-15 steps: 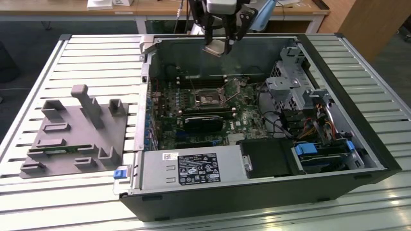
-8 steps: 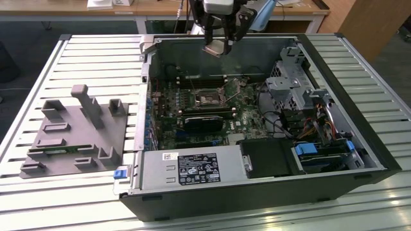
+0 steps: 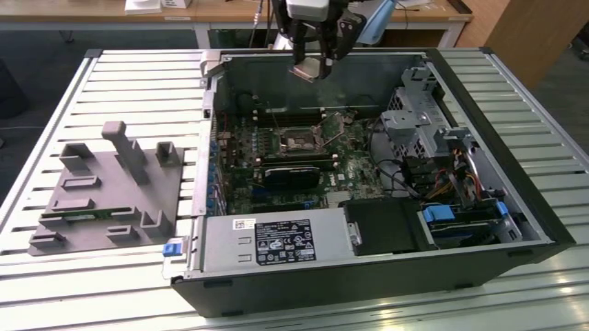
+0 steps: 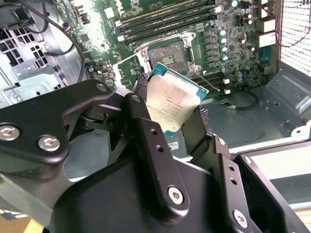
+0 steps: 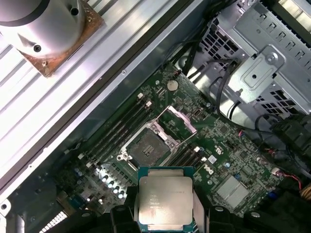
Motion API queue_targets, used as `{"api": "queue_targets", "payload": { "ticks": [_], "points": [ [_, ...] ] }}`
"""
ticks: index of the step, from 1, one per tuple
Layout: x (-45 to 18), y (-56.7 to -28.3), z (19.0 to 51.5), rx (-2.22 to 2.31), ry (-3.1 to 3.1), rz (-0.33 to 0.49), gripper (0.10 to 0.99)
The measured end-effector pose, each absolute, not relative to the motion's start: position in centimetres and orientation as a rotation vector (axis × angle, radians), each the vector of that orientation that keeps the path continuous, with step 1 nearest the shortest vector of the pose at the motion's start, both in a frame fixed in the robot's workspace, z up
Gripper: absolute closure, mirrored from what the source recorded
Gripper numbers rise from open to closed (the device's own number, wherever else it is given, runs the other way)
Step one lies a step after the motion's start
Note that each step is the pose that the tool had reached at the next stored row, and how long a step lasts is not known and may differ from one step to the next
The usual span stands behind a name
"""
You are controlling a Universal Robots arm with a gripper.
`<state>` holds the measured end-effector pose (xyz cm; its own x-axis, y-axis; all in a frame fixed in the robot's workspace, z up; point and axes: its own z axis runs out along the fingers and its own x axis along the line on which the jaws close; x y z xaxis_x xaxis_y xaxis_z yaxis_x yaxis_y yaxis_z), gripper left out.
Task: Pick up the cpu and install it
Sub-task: 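Place the cpu into insertion slot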
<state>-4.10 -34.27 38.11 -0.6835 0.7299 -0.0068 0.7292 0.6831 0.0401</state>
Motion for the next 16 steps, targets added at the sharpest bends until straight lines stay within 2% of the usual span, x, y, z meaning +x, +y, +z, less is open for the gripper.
{"api": "queue_targets", "payload": {
  "ticks": [16],
  "points": [
    [-4.51, -34.27, 37.85, 1.397, 2.786, 0.051, 0.553]
  ]
}}
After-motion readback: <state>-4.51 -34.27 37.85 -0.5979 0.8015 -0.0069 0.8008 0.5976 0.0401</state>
